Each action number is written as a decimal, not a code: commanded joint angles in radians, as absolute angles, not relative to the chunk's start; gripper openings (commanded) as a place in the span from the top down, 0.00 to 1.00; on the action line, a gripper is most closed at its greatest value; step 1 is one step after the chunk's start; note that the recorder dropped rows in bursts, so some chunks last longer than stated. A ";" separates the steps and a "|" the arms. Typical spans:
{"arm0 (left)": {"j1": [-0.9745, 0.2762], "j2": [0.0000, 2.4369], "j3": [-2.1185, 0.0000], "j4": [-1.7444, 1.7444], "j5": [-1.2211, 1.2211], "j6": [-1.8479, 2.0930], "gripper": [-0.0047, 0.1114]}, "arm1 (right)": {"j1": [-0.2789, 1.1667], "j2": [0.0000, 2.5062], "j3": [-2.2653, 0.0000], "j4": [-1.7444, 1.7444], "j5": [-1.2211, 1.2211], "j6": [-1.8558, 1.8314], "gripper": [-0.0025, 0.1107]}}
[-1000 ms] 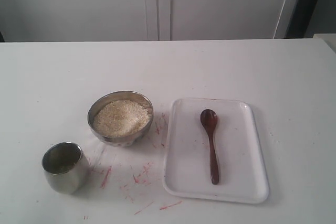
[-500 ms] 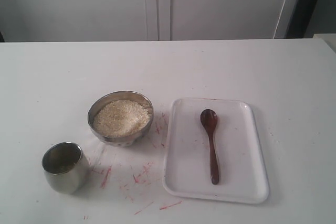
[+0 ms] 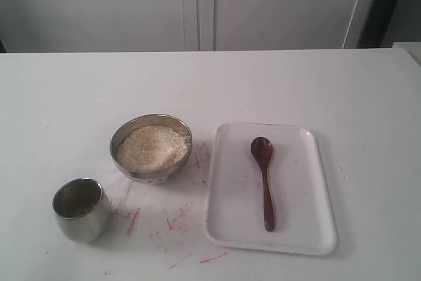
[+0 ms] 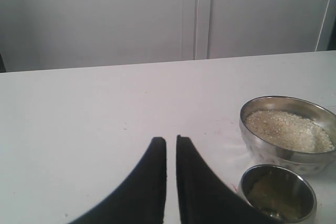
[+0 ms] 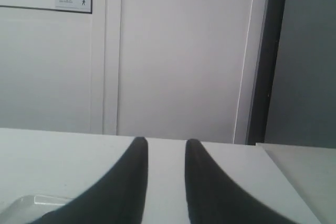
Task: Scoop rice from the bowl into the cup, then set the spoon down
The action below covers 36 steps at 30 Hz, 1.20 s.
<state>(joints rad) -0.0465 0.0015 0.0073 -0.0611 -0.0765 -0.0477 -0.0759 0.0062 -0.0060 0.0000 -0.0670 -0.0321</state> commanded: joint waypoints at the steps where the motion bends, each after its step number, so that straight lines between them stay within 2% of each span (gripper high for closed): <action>1: -0.052 0.000 0.000 -0.067 -0.082 -0.049 0.84 | -0.083 0.000 0.000 0.011 -0.007 -0.043 0.76; 20: -0.052 0.000 0.000 -0.067 -0.082 -0.049 0.84 | -0.083 0.000 0.000 0.000 0.000 -0.050 0.76; 23: -0.052 0.000 0.000 -0.067 -0.082 -0.049 0.84 | -0.083 0.000 0.000 -0.007 0.007 -0.112 0.85; 25: -0.052 0.000 0.000 -0.067 -0.082 -0.049 0.84 | -0.083 0.000 0.000 0.000 0.026 -0.112 0.98; 36: -0.052 0.000 0.000 -0.067 -0.082 -0.049 0.84 | -0.083 0.000 0.000 -0.005 0.114 -0.022 0.98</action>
<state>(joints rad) -0.0465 0.0015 0.0073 -0.0611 -0.0765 -0.0477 -0.0759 0.0062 -0.0060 0.0000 0.0783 -0.0297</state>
